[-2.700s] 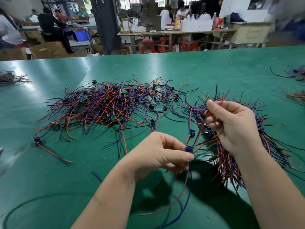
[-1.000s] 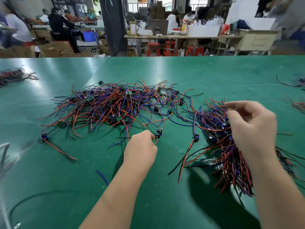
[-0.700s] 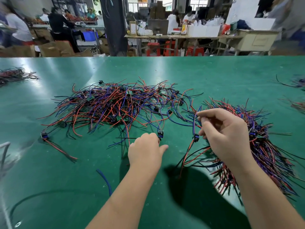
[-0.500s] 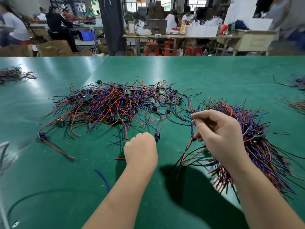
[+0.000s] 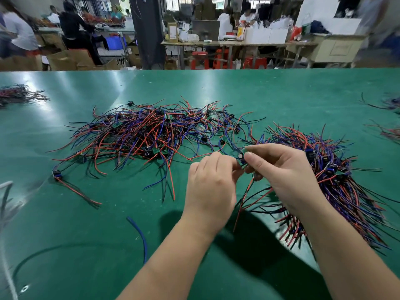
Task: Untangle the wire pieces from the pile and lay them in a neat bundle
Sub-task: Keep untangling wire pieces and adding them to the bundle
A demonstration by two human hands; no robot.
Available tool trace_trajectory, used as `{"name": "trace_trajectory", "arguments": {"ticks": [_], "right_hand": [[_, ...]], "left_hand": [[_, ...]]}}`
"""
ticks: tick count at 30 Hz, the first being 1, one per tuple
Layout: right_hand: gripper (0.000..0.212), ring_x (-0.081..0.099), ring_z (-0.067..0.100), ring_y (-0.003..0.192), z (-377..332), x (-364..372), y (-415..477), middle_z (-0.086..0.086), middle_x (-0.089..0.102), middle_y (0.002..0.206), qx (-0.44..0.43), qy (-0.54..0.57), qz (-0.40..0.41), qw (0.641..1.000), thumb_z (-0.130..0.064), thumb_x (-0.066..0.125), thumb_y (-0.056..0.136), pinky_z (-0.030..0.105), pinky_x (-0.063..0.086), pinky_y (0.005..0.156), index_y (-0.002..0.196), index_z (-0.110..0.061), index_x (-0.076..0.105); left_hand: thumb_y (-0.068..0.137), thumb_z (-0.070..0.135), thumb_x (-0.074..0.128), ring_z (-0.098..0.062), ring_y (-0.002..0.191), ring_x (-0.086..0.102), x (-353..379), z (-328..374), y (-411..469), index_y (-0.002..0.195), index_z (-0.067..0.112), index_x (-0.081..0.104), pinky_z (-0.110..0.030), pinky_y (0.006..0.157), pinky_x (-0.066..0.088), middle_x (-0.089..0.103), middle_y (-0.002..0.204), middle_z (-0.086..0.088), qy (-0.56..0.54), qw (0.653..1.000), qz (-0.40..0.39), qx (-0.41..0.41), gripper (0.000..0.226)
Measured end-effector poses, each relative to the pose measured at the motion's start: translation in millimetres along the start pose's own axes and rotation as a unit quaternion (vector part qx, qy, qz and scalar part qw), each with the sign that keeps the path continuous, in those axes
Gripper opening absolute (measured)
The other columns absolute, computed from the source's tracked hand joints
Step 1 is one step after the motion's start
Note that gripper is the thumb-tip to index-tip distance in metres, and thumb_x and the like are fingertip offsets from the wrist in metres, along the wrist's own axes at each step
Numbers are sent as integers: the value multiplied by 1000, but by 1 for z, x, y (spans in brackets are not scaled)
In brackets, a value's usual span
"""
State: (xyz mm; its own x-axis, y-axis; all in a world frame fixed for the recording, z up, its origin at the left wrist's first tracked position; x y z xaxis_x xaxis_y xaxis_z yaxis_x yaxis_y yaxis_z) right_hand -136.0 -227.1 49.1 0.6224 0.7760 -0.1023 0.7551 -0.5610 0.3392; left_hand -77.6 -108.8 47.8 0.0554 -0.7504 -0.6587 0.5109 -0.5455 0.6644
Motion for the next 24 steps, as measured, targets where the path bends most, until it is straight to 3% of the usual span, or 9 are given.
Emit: {"name": "trace_trajectory", "arguments": {"ticks": [3, 6, 9, 12, 17, 20, 22, 24], "right_hand": [[25, 64, 6, 68, 1, -2, 1, -2, 73, 73, 10, 71, 4, 997, -21, 76, 62, 15, 49, 61, 86, -17, 73], [32, 65, 10, 70, 2, -4, 2, 1, 73, 75, 23, 101, 6, 995, -20, 77, 58, 17, 50, 62, 89, -17, 72], [23, 64, 12, 63, 3, -7, 3, 5, 73, 77, 38, 146, 16, 988, -20, 74, 62, 16, 49, 57, 84, -15, 71], [7, 63, 11, 59, 4, -5, 2, 5, 72, 73, 62, 188, 14, 980, -16, 69, 66, 14, 49, 54, 71, -16, 73], [9, 60, 11, 54, 9, 4, 0, 12, 69, 76, 101, 216, -10, 971, -14, 66, 68, 17, 49, 53, 69, -15, 74], [7, 56, 10, 50, 10, 7, -1, 7, 67, 68, 115, 212, -14, 970, -16, 66, 69, 18, 48, 51, 67, -16, 73], [9, 55, 8, 48, 12, 7, -2, 2, 67, 64, 127, 217, -13, 968, -16, 64, 70, 17, 49, 51, 65, -17, 72], [4, 55, 8, 46, 14, 7, -2, 3, 68, 63, 139, 223, -3, 965, -17, 64, 70, 17, 50, 50, 69, -14, 68]], "left_hand": [[83, 16, 60, -30, 75, 58, -1, 4, -1, 86, 10, 64, -34, 69, 30, 59, 78, -4, -3, 1000, 7, 19, 8], [86, 27, 55, -26, 75, 56, -5, 5, 0, 82, 14, 63, -36, 71, 32, 58, 76, 1, -49, 999, 8, 15, 16], [91, 38, 45, -19, 71, 53, -13, 1, 3, 75, 18, 59, -38, 72, 37, 54, 71, 7, -121, 992, 18, -28, 29], [94, 41, 45, -12, 58, 42, -9, -9, 5, 70, 22, 51, -33, 61, 38, 45, 57, 8, -183, 981, 3, -70, 31], [89, 48, 51, -15, 50, 33, 5, -21, 5, 62, 27, 48, -34, 50, 31, 36, 48, 3, -228, 967, -53, -97, 34], [88, 42, 55, -4, 59, 43, 1, -22, 7, 76, 21, 70, -23, 57, 36, 49, 59, 9, -259, 962, -32, -81, 28], [89, 37, 56, -1, 69, 49, -1, -22, 8, 88, 13, 74, -17, 64, 37, 53, 70, 10, -270, 960, -22, -67, 30], [90, 33, 54, -6, 80, 55, 0, -20, 9, 101, 9, 73, -21, 74, 44, 62, 83, 5, -284, 957, -21, -59, 32]]}}
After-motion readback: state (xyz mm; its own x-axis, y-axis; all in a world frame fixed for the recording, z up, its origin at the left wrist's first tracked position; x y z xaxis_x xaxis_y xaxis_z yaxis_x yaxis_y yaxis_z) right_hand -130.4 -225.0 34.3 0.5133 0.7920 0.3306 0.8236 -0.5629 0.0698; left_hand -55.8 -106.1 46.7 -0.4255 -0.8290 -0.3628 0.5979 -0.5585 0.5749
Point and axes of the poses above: each hand's wrist, its own y-axis towards the middle knuckle, its own x-axis out of the palm, z = x × y, the point moved 8 cm from there along y, towards the middle knuckle
